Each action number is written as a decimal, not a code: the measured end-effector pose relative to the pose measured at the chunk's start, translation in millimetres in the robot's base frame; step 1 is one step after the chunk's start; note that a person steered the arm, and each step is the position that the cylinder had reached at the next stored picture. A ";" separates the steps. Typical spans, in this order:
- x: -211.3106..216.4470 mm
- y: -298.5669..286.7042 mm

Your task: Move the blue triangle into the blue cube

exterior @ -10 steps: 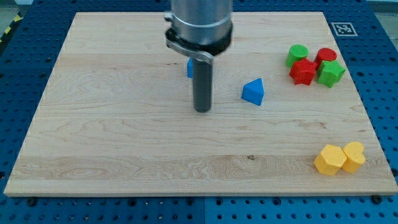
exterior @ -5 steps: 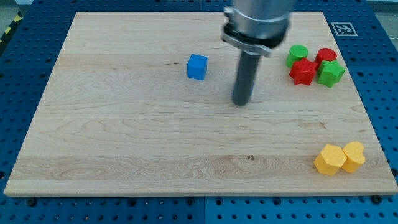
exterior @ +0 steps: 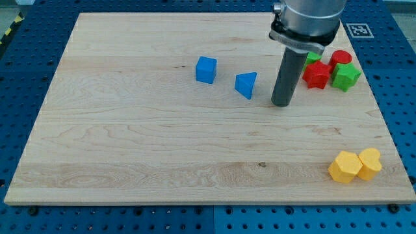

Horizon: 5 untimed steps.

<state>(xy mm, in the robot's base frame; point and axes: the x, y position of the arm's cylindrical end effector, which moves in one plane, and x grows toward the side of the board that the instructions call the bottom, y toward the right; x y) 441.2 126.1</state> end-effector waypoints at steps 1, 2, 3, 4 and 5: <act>-7.7 -27.3; -19.7 -63.6; -36.0 -92.1; -45.2 -97.7; -32.3 -51.4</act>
